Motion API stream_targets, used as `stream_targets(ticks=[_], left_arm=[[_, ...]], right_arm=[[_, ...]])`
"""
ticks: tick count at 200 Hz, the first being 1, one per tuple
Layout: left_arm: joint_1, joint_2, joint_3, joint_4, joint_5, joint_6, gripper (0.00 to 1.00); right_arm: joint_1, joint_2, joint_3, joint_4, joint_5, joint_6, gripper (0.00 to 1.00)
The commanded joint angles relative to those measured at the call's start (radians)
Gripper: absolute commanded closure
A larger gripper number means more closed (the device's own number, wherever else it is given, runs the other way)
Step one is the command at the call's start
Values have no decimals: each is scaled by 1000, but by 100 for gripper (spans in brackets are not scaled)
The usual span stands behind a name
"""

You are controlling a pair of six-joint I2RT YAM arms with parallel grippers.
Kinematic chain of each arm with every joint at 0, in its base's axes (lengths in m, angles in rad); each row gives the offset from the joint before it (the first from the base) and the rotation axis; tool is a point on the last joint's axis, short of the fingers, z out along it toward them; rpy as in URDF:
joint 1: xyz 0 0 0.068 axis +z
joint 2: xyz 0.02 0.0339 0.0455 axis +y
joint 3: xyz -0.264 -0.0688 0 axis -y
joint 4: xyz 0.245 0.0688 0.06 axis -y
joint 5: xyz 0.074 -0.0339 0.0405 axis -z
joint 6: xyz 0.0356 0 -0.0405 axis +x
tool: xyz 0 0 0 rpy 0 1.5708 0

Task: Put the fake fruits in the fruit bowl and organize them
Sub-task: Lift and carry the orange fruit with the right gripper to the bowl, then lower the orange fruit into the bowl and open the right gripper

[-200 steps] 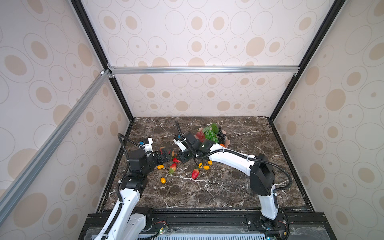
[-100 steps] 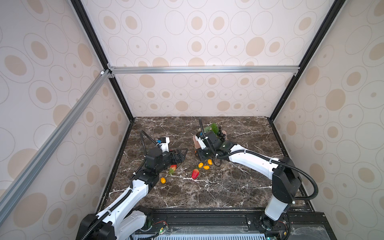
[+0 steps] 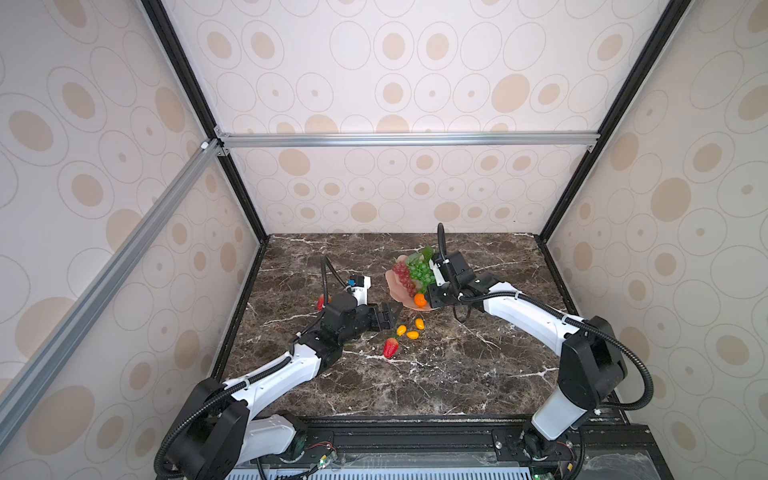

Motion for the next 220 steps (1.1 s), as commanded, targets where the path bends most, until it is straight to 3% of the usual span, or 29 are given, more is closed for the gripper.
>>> stream_targets(ticks=[1, 220], left_arm=[[-31, 24, 46, 54, -32, -2, 2], [-58, 13, 23, 64, -94, 3, 2]], right_arm=[[-7, 29, 46, -78, 44, 1, 61], [-18, 246, 202, -209, 106, -18, 58]])
